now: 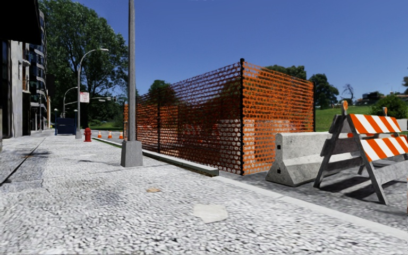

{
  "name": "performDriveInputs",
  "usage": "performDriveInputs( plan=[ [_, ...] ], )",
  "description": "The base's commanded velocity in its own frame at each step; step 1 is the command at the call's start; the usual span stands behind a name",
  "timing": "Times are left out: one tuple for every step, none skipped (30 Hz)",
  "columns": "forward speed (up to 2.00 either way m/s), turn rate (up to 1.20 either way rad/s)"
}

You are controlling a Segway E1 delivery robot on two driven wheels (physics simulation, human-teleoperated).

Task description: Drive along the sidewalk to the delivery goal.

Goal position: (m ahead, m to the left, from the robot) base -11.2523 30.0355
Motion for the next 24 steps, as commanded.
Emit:
performDriveInputs(
  plan=[
    [0.0,1.2],
    [0.0,1.2],
    [0.0,1.2],
    [0.0,1.2],
    [0.0,1.2],
    [0.0,1.2],
    [0.0,1.2],
    [0.0,1.13],
    [0.0,1.03],
    [0.0,1.03],
    [0.0,0.86],
    [0.0,0.45],
    [0.05,0.0],
    [0.81,0.0],
    [0.81,0.0],
    [1.69,0.0],
    [2.0,0.0],
    [2.0,0.0],
    [2.0,0.0],
    [2.0,0.0],
    [2.0,0.0],
    [2.0,0.0],
    [2.0,0.0],
    [2.0,0.0]
  ],
)
